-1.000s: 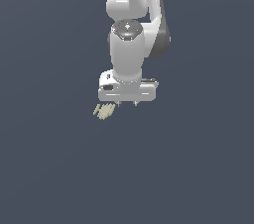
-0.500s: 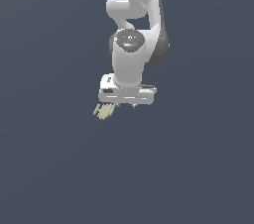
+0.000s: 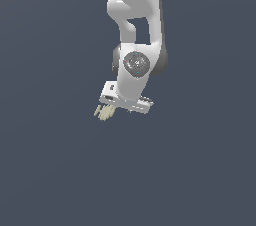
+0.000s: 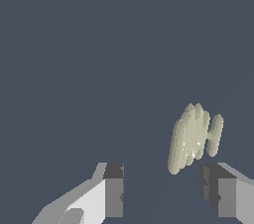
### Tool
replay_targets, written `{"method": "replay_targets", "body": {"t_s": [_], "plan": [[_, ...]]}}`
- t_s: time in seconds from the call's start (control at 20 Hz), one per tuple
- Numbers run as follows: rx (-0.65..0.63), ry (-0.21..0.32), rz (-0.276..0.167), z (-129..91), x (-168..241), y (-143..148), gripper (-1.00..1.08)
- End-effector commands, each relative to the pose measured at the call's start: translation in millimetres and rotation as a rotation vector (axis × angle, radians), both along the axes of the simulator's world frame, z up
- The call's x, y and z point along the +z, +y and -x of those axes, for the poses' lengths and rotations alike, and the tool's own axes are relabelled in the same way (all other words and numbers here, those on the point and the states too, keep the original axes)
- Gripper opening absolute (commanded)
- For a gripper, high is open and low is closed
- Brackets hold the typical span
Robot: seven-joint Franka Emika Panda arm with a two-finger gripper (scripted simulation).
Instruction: Pick up the object and move it to a goal position.
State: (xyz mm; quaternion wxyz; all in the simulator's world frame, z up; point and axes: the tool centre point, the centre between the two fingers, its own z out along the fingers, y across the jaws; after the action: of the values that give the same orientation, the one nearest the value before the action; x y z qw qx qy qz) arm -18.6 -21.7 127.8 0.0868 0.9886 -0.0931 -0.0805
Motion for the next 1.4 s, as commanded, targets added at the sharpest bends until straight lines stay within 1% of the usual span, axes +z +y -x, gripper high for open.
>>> {"method": "replay_targets", "body": {"t_s": [0.0, 0.2, 0.4, 0.55, 0.7, 0.85, 1.0, 1.35], "plan": [[-0.045, 0.032, 0.049, 6, -12, -6, 0.28], [-0.112, 0.076, 0.133, 16, -29, -16, 0.28], [-0.167, 0.105, 0.21, 24, -41, -26, 0.28], [-0.198, 0.12, 0.258, 28, -47, -31, 0.28], [-0.221, 0.129, 0.296, 31, -52, -36, 0.28], [-0.236, 0.135, 0.322, 34, -55, -39, 0.28], [-0.245, 0.138, 0.336, 35, -56, -41, 0.28], [-0.244, 0.138, 0.335, 37, -61, -43, 0.28]]}}
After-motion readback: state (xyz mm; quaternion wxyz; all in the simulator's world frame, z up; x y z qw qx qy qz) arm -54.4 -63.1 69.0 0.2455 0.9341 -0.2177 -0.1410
